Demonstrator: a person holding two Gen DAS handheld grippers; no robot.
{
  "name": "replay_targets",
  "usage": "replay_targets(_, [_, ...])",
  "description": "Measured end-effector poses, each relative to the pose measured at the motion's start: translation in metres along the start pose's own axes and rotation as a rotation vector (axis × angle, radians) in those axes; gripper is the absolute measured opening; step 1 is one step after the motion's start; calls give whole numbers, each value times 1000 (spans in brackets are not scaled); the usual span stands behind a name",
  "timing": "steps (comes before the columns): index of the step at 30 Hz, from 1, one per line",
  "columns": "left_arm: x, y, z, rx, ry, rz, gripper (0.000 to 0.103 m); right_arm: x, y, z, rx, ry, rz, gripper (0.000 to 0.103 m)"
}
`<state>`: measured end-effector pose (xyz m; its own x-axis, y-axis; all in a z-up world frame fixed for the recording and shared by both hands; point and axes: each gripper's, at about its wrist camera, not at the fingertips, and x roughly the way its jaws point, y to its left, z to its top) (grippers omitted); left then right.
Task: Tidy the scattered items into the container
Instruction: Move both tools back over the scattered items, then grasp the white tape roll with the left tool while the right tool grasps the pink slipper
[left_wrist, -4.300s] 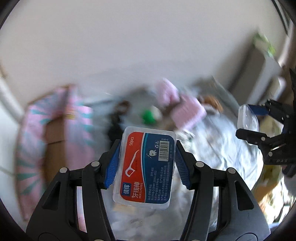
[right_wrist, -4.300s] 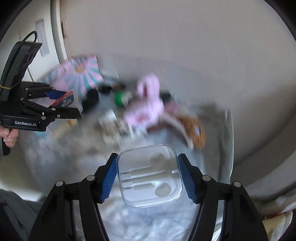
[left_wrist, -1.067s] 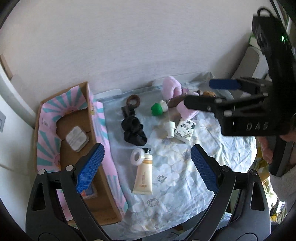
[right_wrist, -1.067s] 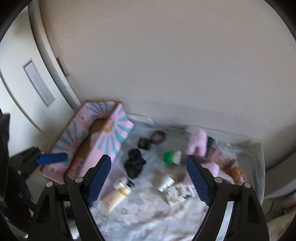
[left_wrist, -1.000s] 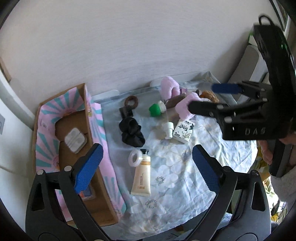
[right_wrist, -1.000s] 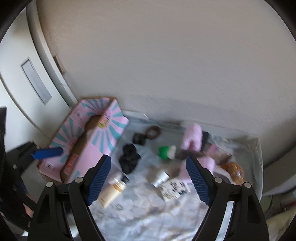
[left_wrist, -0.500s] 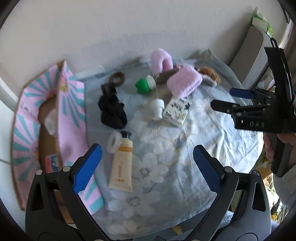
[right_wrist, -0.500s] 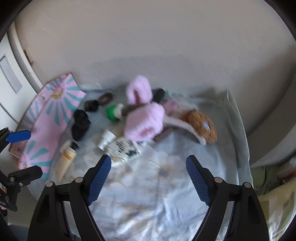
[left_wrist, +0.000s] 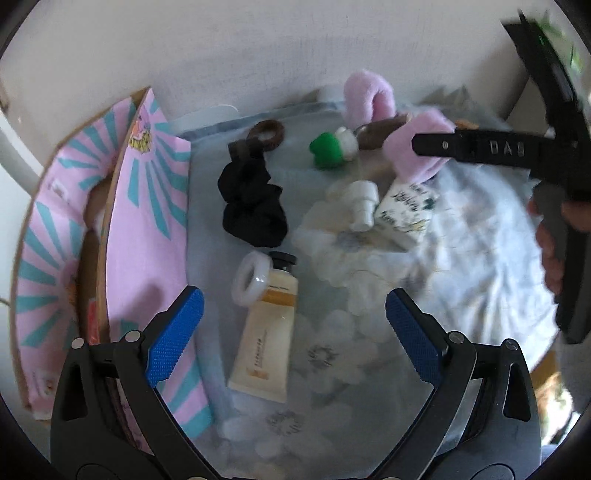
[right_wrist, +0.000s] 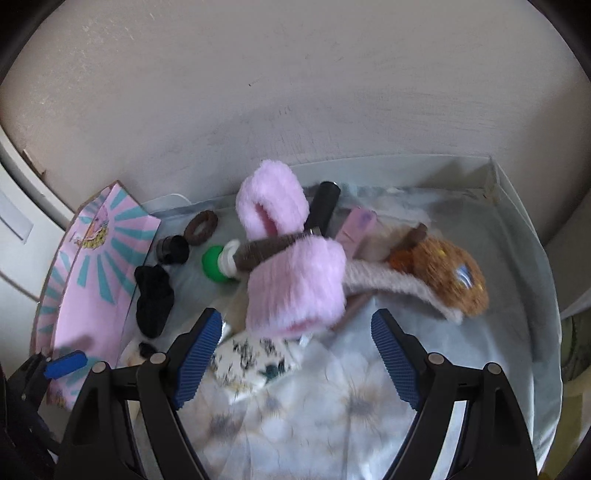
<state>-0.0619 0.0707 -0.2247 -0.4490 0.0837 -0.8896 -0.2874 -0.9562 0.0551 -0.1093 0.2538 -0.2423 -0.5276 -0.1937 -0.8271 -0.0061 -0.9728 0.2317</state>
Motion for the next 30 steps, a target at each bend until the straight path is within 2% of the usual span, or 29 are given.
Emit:
replay_targets(3, [5,-12,-2,57,-4,31,99,9,4,1,-20,9,-49,80])
replay_targets(5, [11,-21,-2,100,-7,82,99,13,5,-1,-32,14,-61,80])
replay_targets(7, [16,-21,1,96,-9,126,99,15,4,-3,-46,14,-67,73])
replay_targets(11, [33,-8,13,44,6,172,98,18,1,-4,-53,27,-50,66])
replay_targets(12, [37,-6,14,44,11,179,97,18,0,-4,-55,28,-42,62])
replay_targets(13, [40,-6,14,43,15,176,91,18,0,-3,-56,30,-36,59])
replay_targets(14, [46,-3,15,38,25,153,86,19,0,-2,-58,30,-31,57])
replay_targets(16, [55,2,15,13,53,90,59,20,2,0,-67,33,-16,43])
replay_targets(17, [56,7,15,-19,52,53,57,21,4,0,-71,34,-11,39])
replay_targets(19, [55,20,15,-88,44,14,40,22,5,1,-81,37,-6,30])
replay_targets(20, [54,27,15,-117,44,-5,35,22,6,1,-82,35,-1,28])
replay_targets(22, [53,41,13,-168,48,-56,32,21,6,2,-79,29,5,25])
replay_targets(26, [51,39,9,-146,50,-72,26,20,3,1,-63,20,16,22])
replay_targets(30, [48,35,8,-159,44,-119,20,19,2,0,-51,13,14,21])
